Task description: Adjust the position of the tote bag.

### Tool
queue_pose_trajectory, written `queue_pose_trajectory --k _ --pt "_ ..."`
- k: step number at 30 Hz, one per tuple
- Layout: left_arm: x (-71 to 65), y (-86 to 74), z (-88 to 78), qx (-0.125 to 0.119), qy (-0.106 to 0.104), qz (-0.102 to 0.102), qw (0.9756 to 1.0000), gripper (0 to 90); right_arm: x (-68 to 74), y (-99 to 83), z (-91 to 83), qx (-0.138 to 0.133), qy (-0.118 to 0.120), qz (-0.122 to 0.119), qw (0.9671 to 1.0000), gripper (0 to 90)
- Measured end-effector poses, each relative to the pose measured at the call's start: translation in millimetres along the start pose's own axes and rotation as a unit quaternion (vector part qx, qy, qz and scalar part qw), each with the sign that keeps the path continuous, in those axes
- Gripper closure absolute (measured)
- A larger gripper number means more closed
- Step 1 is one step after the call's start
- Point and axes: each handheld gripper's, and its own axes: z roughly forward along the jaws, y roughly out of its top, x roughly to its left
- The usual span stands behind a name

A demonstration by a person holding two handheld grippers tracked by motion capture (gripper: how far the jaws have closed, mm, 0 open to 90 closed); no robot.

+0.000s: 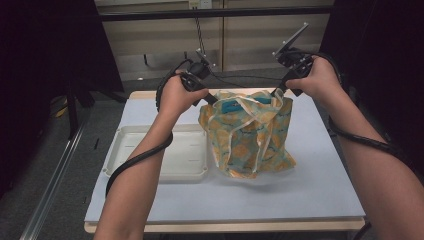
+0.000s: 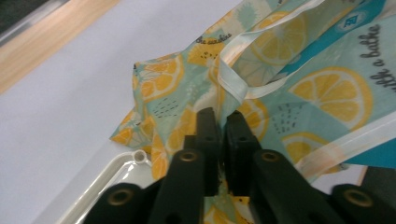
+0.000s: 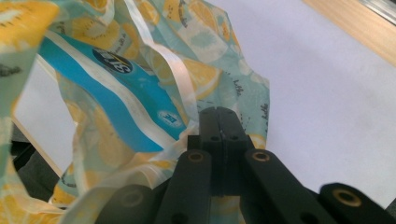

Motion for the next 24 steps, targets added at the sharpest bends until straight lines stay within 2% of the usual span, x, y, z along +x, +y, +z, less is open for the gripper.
queue_pose_trajectory --k 1,2,9,11,12,14,15,18,21,24 --pt "0.3 0.0 -1.1 0.002 -0.003 0.005 1.0 83.1 -0.4 -1.1 1.0 -0.002 0.002 0.0 1.0 90.0" --pt "-0.8 0.0 -1.5 -0.006 -0.007 -0.002 1.0 82.1 -0.9 -1.9 1.4 -0.003 0.003 -0.003 1.0 90.0" --pt "-8.0 8.9 -20.1 -0.023 0.006 0.012 0.9996 58.4 1.0 -3.0 -0.3 0.002 0.0 0.0 1.0 90.0" --pt "-10.4 11.7 -25.9 -0.028 -0.002 0.018 0.9994 53.4 1.1 -3.0 0.5 0.001 0.001 -0.002 1.0 90.0" --pt "-12.5 12.9 -28.3 -0.035 -0.009 0.015 0.9992 50.3 1.4 -3.0 0.7 0.003 0.001 -0.001 1.0 90.0" --pt "-15.6 15.4 -34.4 -0.039 -0.013 0.026 0.9988 45.7 1.6 -2.9 0.7 0.002 0.001 -0.001 1.0 90.0" --pt "-18.5 16.6 -36.5 -0.044 -0.015 0.024 0.9986 43.7 1.5 -2.8 0.4 0.002 0.002 -0.001 1.0 90.0" --pt "-26.4 20.5 -42.4 -0.025 0.003 0.051 0.9984 34.6 1.3 -2.8 0.0 0.0 0.001 0.0 1.0 90.0" --pt "-36.7 23.3 -43.7 -0.022 -0.016 0.062 0.9977 31.3 2.5 -2.2 -0.6 0.001 0.0 0.002 1.0 90.0" --pt "-47.5 27.2 -41.3 -0.007 -0.017 0.089 0.9958 27.1 3.3 -1.8 -0.4 0.001 -0.001 0.002 1.0 90.0"
